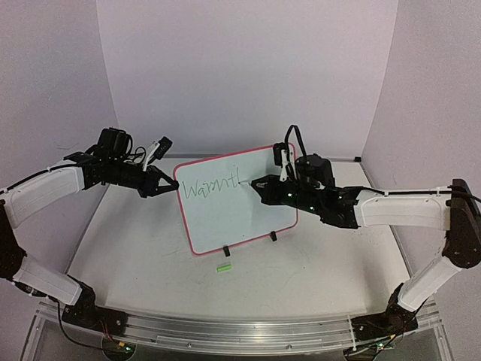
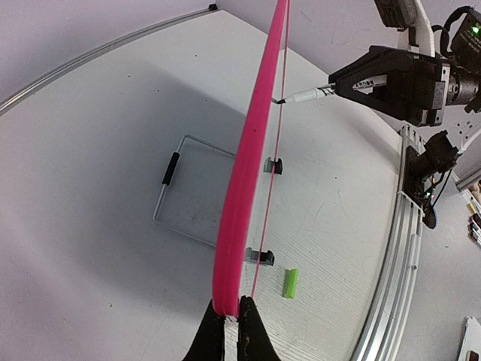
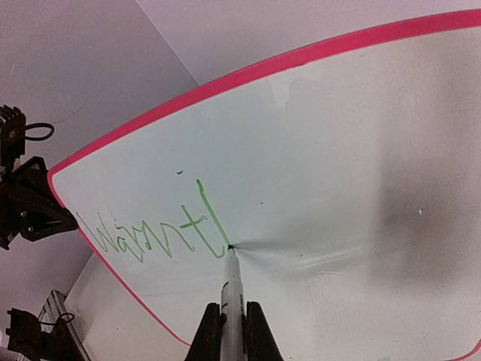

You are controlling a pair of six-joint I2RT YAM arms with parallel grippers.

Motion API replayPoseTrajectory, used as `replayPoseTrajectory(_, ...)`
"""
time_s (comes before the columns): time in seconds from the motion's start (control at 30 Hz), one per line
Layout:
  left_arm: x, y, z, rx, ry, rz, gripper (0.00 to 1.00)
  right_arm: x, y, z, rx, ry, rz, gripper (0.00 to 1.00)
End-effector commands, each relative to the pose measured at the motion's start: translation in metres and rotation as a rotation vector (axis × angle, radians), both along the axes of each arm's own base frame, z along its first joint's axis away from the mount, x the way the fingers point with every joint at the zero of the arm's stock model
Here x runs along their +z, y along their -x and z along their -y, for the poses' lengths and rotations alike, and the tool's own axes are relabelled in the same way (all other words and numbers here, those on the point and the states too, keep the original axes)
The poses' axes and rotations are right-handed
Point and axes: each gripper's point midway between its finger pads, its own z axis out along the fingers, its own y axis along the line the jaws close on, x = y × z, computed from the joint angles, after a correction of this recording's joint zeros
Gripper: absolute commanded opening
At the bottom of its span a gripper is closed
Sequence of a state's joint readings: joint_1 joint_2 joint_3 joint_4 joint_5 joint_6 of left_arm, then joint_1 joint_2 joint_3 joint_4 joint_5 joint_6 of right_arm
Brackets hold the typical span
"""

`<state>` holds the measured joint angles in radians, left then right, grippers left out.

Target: Write a sentence on the whiteboard

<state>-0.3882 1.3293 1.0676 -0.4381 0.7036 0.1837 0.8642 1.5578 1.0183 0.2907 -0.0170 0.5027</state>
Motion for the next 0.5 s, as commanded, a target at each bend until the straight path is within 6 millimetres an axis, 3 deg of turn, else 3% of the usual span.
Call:
replayPoseTrajectory(0.0, -0.016, 0.007, 0.006, -0.034, -0.053, -0.034, 0.0, 0.031, -0.009, 0.004, -0.041, -0.076, 0.053, 0.0)
replayPoseTrajectory(0.23, -0.016, 0.008, 0.006, -0.034, -0.053, -0.033, 0.0, 0.051, -0.011, 0.004, -0.048, -0.116, 0.088, 0.0)
replayPoseTrajectory(0.47, -0.016, 0.008, 0.006, -0.034, -0.055, -0.033, 0.0, 0.053, -0.014, 0.004, -0.055, -0.119, 0.097, 0.0)
